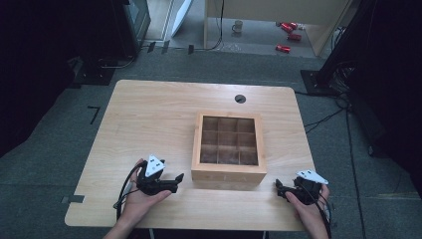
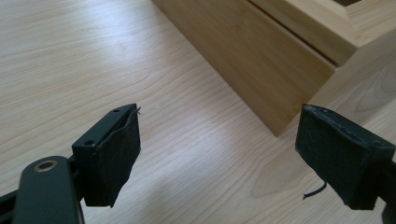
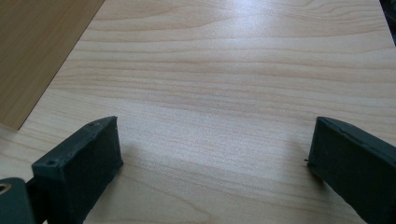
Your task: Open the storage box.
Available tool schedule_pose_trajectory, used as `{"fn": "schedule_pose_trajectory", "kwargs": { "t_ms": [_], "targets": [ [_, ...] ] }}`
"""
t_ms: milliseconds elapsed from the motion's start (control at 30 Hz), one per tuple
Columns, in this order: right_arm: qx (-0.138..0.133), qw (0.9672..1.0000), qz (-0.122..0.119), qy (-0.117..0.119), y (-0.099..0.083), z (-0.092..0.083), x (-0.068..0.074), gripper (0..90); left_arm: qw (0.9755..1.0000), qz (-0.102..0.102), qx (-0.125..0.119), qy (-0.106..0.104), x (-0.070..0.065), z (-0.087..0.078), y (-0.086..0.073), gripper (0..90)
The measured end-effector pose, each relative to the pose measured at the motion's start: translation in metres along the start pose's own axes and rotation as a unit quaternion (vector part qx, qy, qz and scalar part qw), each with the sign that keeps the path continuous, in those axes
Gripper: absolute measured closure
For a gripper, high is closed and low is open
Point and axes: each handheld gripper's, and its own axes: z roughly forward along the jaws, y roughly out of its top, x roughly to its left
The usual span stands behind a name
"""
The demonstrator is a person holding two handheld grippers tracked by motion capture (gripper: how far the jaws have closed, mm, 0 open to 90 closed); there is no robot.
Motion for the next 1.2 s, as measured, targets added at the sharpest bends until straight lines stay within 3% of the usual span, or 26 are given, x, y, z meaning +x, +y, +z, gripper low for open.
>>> {"fn": "schedule_pose_trajectory", "kwargs": {
  "t_ms": [367, 433, 533, 667, 700, 867, 1000, 1200],
  "targets": [
    [0.0, 1.0, -0.001, 0.0, 0.0, 0.0, 0.0, 2.3, 0.9993, 0.025, -0.003, -0.027, -0.022, 0.011, 0.009, 25.9],
    [0.006, 1.0, -0.003, 0.003, 0.002, -0.003, 0.002, 10.0, 0.9992, 0.028, -0.01, -0.028, -0.025, 0.011, 0.01, 31.0],
    [0.006, 1.0, -0.005, 0.0, 0.004, -0.004, 0.005, 11.0, 0.9988, 0.029, -0.008, -0.037, -0.028, 0.012, 0.013, 33.9],
    [-0.016, 0.9999, -0.001, 0.001, 0.009, -0.011, 0.01, 11.4, 0.9984, 0.024, -0.006, -0.052, -0.031, 0.016, 0.015, 41.4],
    [-0.035, 0.9993, 0.015, 0.001, 0.013, -0.018, 0.011, 12.4, 0.9982, 0.023, -0.005, -0.055, -0.032, 0.016, 0.016, 44.8],
    [-0.064, 0.9975, 0.03, 0.011, 0.016, -0.028, 0.013, 12.6, 0.9973, 0.023, -0.004, -0.07, -0.033, 0.018, 0.015, 51.8],
    [-0.077, 0.9964, 0.029, 0.02, 0.018, -0.034, 0.019, 12.6, 0.9965, 0.019, -0.003, -0.081, -0.034, 0.02, 0.014, 56.4],
    [-0.083, 0.9958, 0.009, 0.038, 0.02, -0.037, 0.033, 12.7, 0.996, 0.011, -0.004, -0.089, -0.032, 0.02, 0.014, 56.4]
  ]
}}
